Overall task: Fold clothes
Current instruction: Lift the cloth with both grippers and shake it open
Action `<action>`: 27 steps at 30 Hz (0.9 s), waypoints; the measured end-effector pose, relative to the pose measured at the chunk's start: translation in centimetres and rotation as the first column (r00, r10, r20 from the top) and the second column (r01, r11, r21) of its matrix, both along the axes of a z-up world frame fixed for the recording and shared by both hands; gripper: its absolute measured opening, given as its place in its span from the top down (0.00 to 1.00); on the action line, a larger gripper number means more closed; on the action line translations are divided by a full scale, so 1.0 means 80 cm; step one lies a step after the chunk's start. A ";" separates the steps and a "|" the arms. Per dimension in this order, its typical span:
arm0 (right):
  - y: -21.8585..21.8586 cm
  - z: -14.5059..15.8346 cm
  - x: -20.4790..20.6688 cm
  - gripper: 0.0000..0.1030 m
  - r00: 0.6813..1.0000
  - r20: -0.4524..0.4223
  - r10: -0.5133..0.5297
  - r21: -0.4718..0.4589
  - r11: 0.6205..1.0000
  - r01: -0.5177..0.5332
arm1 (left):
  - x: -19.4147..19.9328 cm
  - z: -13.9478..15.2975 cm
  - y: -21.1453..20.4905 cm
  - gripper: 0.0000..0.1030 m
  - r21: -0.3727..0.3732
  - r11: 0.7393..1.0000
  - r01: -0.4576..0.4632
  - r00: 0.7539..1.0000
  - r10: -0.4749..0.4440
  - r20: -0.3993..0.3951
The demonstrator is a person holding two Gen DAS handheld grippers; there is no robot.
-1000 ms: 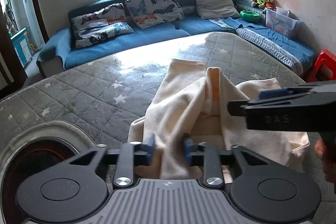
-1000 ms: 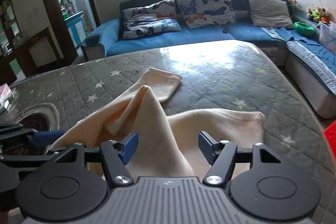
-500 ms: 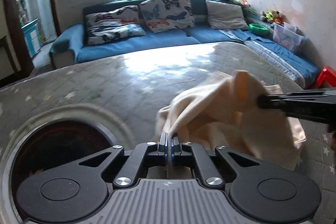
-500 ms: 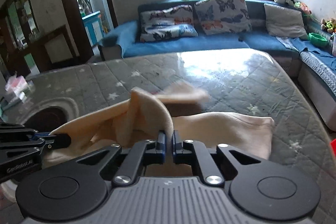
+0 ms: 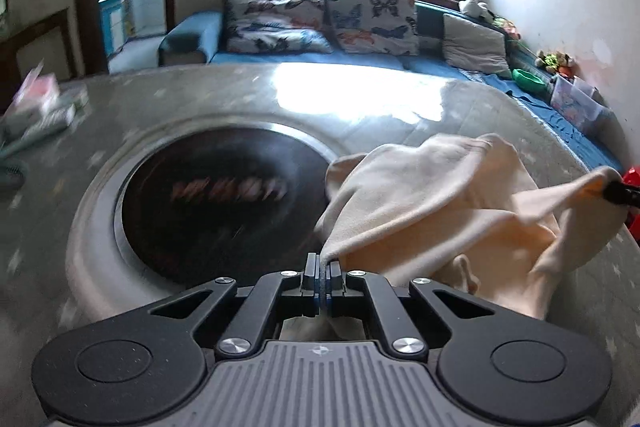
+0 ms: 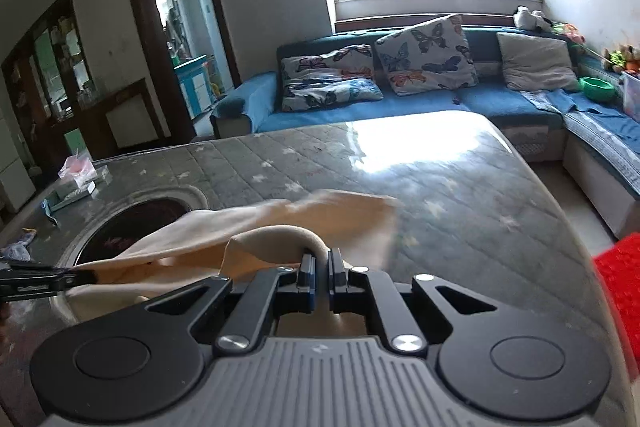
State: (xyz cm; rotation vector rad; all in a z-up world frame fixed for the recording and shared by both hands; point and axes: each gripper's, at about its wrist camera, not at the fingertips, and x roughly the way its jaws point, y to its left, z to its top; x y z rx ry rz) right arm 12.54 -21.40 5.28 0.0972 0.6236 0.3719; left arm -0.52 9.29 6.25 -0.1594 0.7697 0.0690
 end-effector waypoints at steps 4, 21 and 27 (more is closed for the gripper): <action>-0.028 -0.009 -0.032 0.95 0.997 -0.047 -0.068 0.000 0.998 0.068 | -0.040 -0.010 0.022 0.97 -0.046 0.999 -0.017 0.999 0.015 -0.051; -0.038 -0.007 -0.077 0.53 0.994 -0.076 -0.073 -0.130 0.989 0.063 | -0.056 0.024 -0.021 0.49 0.065 0.984 0.165 0.985 -0.168 0.045; 0.019 -0.015 -0.062 0.53 0.997 -0.038 0.072 -0.225 0.971 -0.079 | -0.015 0.014 -0.056 0.56 0.085 0.966 0.244 0.966 -0.250 0.068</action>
